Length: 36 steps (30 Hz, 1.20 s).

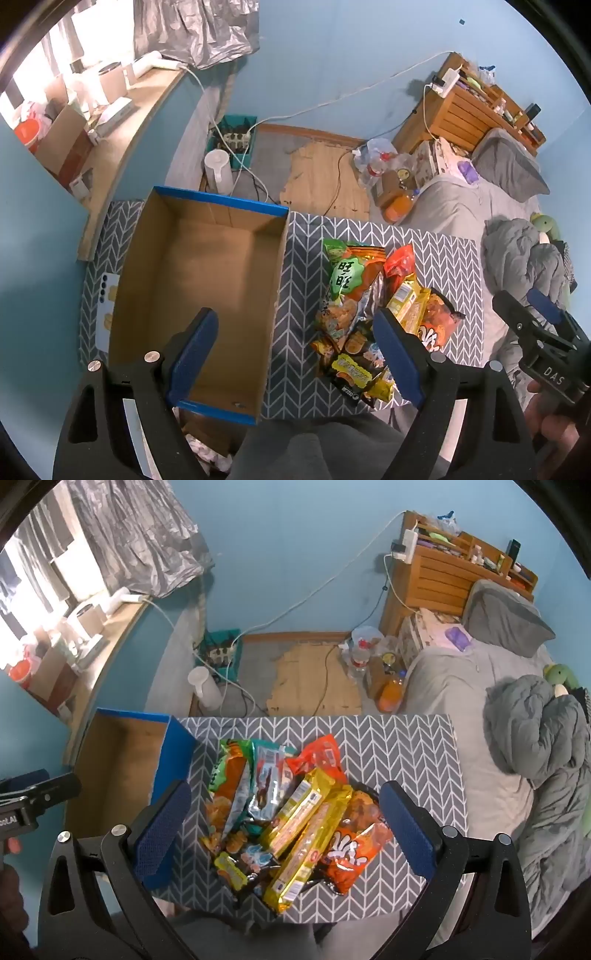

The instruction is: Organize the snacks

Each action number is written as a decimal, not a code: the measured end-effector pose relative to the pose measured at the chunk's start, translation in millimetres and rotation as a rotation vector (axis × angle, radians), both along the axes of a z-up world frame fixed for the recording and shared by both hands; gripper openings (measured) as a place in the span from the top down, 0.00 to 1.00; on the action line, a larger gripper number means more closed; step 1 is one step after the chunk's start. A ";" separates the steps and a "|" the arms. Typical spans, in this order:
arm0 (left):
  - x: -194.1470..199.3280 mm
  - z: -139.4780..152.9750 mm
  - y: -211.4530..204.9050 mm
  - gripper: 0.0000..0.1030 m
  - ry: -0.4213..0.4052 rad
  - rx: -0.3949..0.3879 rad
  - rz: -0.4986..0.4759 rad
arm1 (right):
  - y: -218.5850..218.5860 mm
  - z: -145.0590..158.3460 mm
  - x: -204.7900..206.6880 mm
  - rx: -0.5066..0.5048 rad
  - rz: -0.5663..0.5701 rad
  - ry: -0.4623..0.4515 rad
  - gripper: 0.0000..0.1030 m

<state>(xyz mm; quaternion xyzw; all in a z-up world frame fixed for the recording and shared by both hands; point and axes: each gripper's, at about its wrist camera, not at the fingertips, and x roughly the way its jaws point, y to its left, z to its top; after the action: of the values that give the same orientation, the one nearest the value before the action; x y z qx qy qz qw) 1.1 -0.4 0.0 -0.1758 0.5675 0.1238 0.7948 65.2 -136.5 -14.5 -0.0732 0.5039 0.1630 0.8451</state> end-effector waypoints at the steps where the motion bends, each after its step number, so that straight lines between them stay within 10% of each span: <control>1: -0.5 0.1 0.2 0.16 -0.012 -0.012 -0.001 | 0.0 0.2 0.3 -0.001 -0.001 0.006 0.03; 36: -8.6 9.0 -4.4 0.16 -0.065 -0.029 -0.013 | 4.8 -1.7 -3.7 0.001 0.010 0.032 0.03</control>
<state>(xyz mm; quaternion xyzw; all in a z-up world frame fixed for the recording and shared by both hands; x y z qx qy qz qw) -7.5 -4.8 8.9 -0.1874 0.5443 0.1049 0.8109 61.5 -131.7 -16.2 -0.0729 0.5170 0.1687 0.8361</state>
